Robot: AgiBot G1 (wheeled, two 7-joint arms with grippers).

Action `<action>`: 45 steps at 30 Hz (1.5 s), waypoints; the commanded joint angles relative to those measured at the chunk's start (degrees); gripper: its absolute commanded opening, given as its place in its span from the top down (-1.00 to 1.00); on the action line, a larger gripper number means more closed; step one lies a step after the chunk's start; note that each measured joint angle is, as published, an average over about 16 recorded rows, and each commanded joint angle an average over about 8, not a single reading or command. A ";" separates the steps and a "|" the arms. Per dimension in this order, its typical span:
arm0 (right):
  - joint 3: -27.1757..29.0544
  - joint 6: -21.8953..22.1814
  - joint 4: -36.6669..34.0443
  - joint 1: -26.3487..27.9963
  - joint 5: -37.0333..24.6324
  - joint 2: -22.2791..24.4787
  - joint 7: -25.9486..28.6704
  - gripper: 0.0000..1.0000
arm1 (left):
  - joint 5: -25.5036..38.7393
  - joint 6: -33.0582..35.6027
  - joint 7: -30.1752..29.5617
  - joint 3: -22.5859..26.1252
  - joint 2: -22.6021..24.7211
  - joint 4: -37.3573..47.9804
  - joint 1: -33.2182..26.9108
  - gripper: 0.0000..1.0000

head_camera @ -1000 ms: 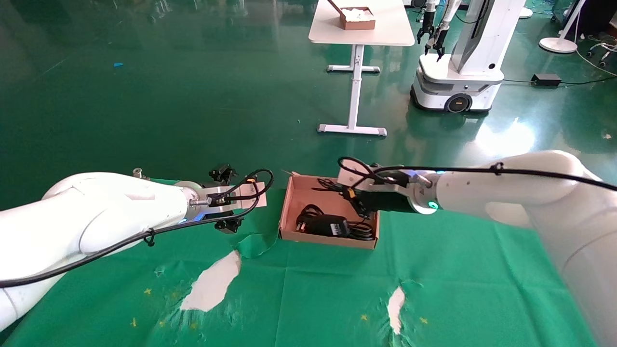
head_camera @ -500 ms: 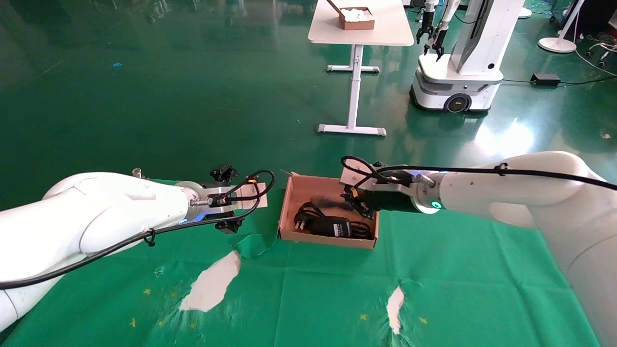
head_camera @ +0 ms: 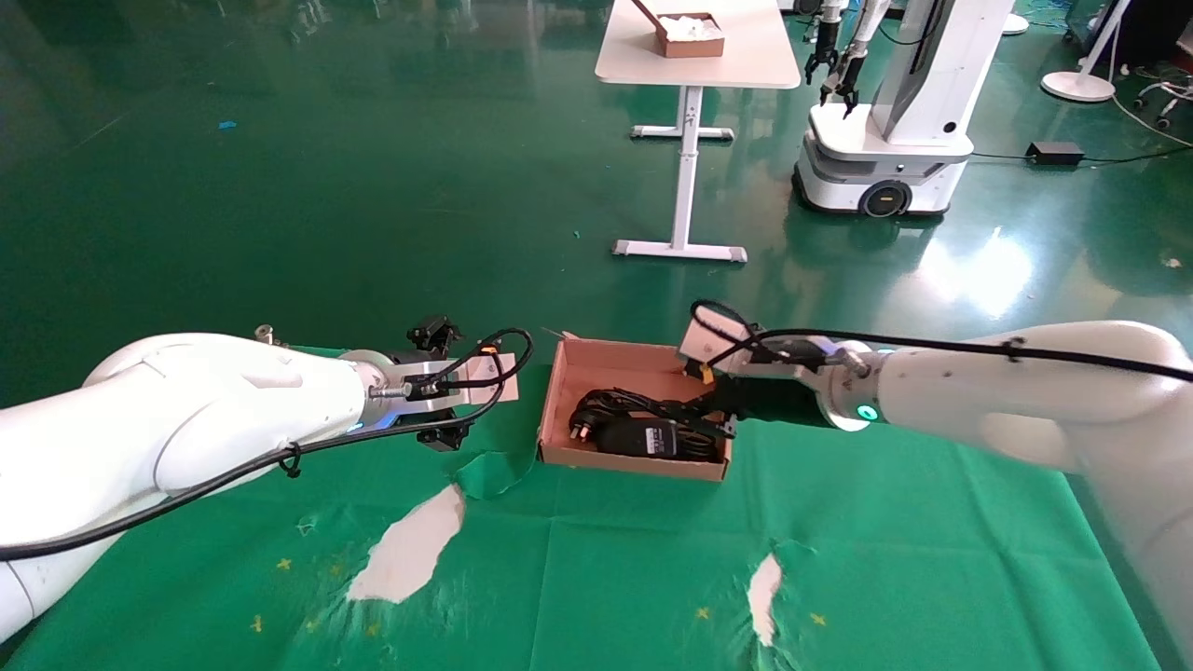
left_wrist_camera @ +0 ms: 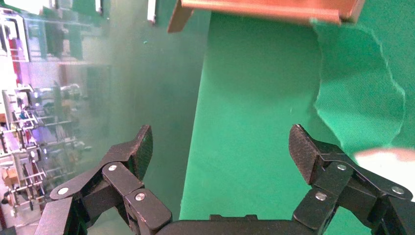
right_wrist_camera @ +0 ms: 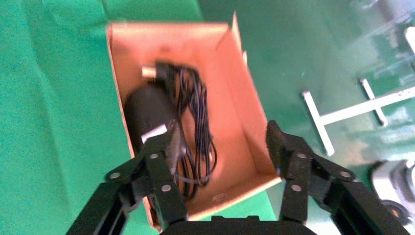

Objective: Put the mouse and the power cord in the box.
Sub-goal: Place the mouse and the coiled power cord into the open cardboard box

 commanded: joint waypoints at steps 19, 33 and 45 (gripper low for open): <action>6.13 -12.83 19.20 -11.81 19.70 14.09 7.91 -1.00 | -0.10 0.08 0.03 -0.11 -0.06 -0.06 0.06 -1.00; 10.45 -21.89 32.75 -20.14 33.59 24.02 13.50 -1.00 | -14.30 10.07 5.11 -13.43 -6.74 -6.17 7.37 -1.00; 14.07 -29.48 44.10 -27.12 45.24 32.35 18.18 -1.00 | -29.46 20.65 10.56 -27.54 -13.80 -12.54 15.09 -1.00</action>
